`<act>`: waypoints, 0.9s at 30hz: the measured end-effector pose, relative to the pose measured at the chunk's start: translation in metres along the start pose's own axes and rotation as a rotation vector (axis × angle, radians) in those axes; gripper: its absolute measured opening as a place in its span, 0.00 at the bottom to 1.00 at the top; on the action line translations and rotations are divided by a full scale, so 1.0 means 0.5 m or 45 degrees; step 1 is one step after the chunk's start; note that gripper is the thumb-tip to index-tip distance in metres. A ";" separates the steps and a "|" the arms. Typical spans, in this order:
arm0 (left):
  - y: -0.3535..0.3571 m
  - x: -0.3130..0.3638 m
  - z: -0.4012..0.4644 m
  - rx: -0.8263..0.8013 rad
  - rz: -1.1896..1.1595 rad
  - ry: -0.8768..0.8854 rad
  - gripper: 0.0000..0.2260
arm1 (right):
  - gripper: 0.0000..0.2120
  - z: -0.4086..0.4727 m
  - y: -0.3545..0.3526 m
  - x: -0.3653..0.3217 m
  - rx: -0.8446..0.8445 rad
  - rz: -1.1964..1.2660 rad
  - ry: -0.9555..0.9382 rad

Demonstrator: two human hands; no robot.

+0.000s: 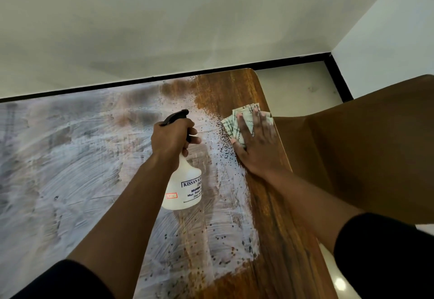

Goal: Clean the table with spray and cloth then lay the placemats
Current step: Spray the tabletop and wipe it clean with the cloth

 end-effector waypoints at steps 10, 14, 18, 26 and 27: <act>-0.097 -0.058 0.001 0.026 -0.099 -0.032 0.10 | 0.35 0.206 -0.011 -0.087 -0.194 0.101 0.152; -0.156 -0.076 0.003 0.069 -0.198 -0.062 0.09 | 0.35 0.261 0.029 -0.174 -0.294 0.068 0.073; -0.222 -0.083 0.016 0.127 -0.258 -0.044 0.13 | 0.35 0.259 0.067 -0.281 -0.301 0.042 -0.033; -0.301 -0.084 0.052 0.244 -0.264 -0.063 0.22 | 0.35 0.207 0.146 -0.448 -0.354 0.014 -0.304; -0.299 -0.083 0.055 0.235 -0.249 -0.061 0.23 | 0.35 0.209 0.137 -0.434 -0.343 0.026 -0.283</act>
Point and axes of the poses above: each hand's wrist, its own z-axis towards the middle knuckle, its own y-axis out of the palm, x = y × z, the point moved 10 cm from there along z, towards the middle knuckle, and after that the axes turned 12 degrees about z, right-handed, at the moved point
